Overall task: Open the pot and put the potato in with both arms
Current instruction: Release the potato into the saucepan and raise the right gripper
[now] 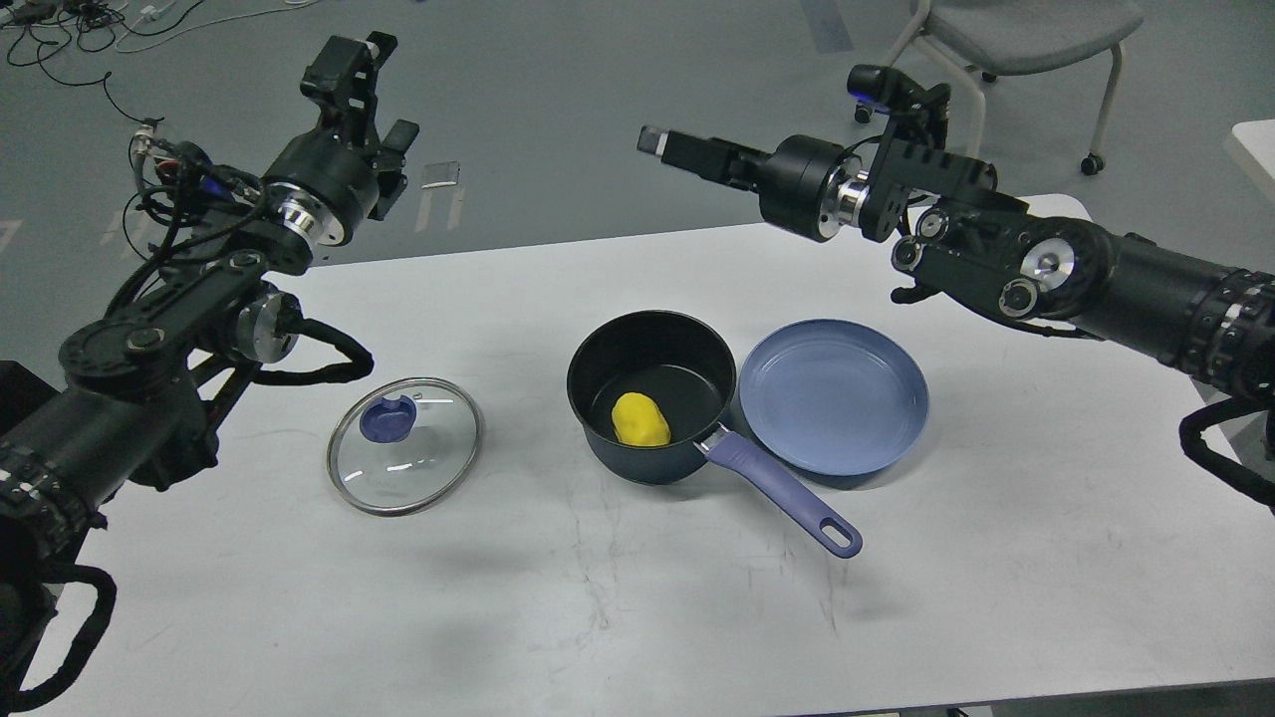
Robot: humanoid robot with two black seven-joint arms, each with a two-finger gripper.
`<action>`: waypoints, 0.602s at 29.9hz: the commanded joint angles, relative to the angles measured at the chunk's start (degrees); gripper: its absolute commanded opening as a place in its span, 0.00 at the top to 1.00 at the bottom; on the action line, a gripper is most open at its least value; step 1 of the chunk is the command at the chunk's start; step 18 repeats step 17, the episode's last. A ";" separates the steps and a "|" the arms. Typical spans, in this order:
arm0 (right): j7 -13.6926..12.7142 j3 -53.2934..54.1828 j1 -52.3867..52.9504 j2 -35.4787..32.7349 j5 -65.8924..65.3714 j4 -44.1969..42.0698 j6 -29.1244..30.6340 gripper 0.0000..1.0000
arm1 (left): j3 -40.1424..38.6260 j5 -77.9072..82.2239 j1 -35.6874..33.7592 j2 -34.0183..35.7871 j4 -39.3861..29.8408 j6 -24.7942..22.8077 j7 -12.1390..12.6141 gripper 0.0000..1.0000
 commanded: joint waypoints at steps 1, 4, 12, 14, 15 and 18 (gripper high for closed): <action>-0.15 2.11 -0.71 -1.37 15.62 0.43 1.68 0.00 | -1.89 -4.23 0.94 -3.15 -0.01 -0.84 0.99 0.02; -0.49 3.95 -2.55 -2.33 28.55 0.52 6.16 0.00 | -2.33 -7.67 3.49 -4.74 -0.27 -3.20 3.18 0.02; -9.02 15.55 -11.15 -2.51 42.75 3.42 7.68 0.00 | -11.82 -10.84 10.51 -4.05 -0.80 -12.25 5.57 0.02; -9.02 15.91 -11.69 -2.42 42.75 3.60 7.93 0.00 | -12.44 -10.93 11.31 -3.96 -0.80 -12.62 5.48 0.02; -9.11 15.74 -11.87 -2.16 42.57 3.77 8.46 0.00 | -12.96 -10.93 11.84 -3.87 -0.80 -12.71 5.48 0.02; -9.11 16.00 -11.87 -2.60 42.66 4.82 8.64 0.00 | -14.02 -10.93 12.37 -3.52 -0.89 -12.97 5.30 0.02</action>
